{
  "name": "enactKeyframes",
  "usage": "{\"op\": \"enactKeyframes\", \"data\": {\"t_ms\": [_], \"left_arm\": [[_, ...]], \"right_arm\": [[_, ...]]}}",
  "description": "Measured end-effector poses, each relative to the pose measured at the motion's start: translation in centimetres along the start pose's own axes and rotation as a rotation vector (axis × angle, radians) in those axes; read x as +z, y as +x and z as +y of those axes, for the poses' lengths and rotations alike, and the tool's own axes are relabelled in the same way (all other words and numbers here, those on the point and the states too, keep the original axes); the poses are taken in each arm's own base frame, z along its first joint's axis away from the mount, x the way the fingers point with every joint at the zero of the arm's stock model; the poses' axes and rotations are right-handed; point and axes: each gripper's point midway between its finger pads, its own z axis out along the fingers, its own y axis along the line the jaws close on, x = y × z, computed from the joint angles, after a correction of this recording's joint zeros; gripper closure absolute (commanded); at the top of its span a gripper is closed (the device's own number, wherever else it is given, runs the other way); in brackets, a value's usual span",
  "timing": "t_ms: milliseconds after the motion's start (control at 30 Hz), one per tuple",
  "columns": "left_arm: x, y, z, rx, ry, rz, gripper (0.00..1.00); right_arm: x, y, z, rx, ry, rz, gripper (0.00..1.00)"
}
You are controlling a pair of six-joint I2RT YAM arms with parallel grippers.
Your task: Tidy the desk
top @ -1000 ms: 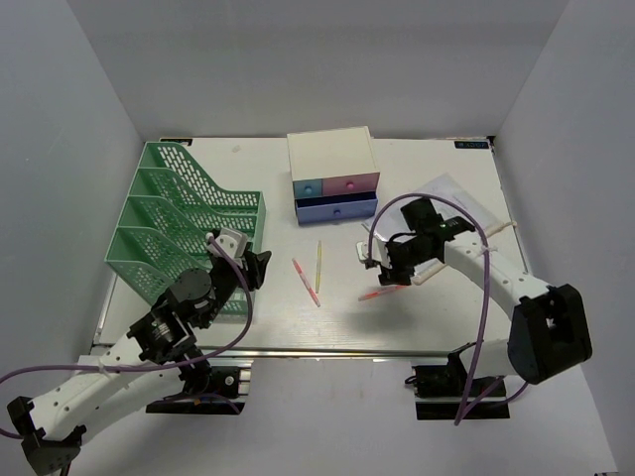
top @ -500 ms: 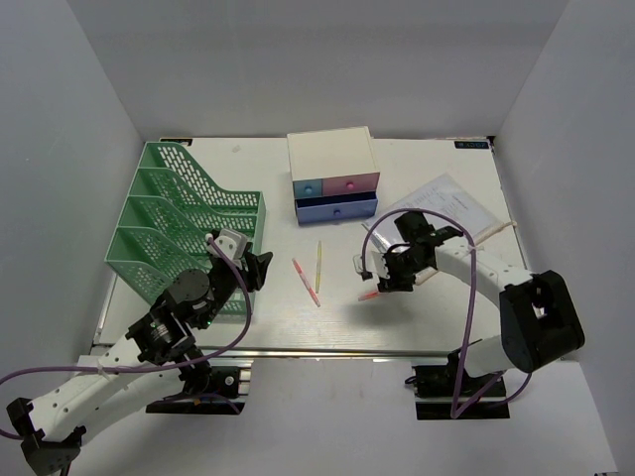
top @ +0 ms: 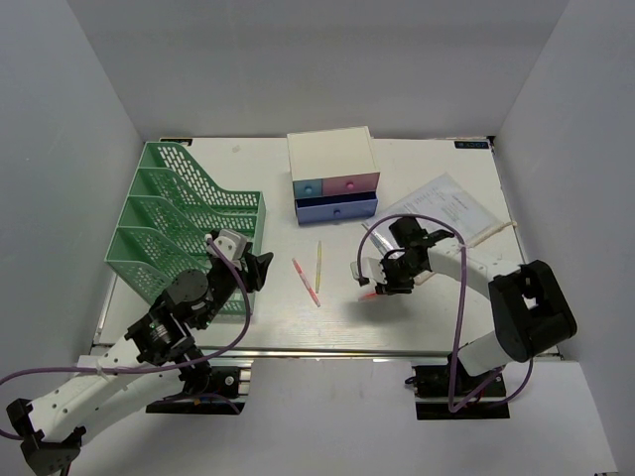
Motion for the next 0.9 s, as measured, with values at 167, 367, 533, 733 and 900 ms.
{"op": "enactKeyframes", "data": {"t_ms": [167,367,533,733,900], "left_arm": [[-0.1,-0.2,0.0,-0.003,0.001,-0.007,0.37],[-0.1,-0.2,0.0,-0.003,0.001,-0.008,0.37],[-0.2,-0.4,0.1,-0.006,0.001,-0.014,0.37],[-0.2,-0.4,0.1,-0.006,-0.001,-0.016,0.37],[-0.3,-0.6,0.3,-0.007,-0.01,-0.022,0.36]], "right_arm": [[0.9,0.5,0.7,0.017,-0.037,0.016,0.69],[1.0,0.3,0.6,0.025,-0.034,0.014,1.0],[0.6,-0.1,0.8,0.073,-0.072,0.019,1.0],[-2.9,-3.7,-6.0,0.074,0.099,-0.031,1.0],[-5.4,-6.4,-12.7,0.036,0.303,-0.062,1.0]]}}
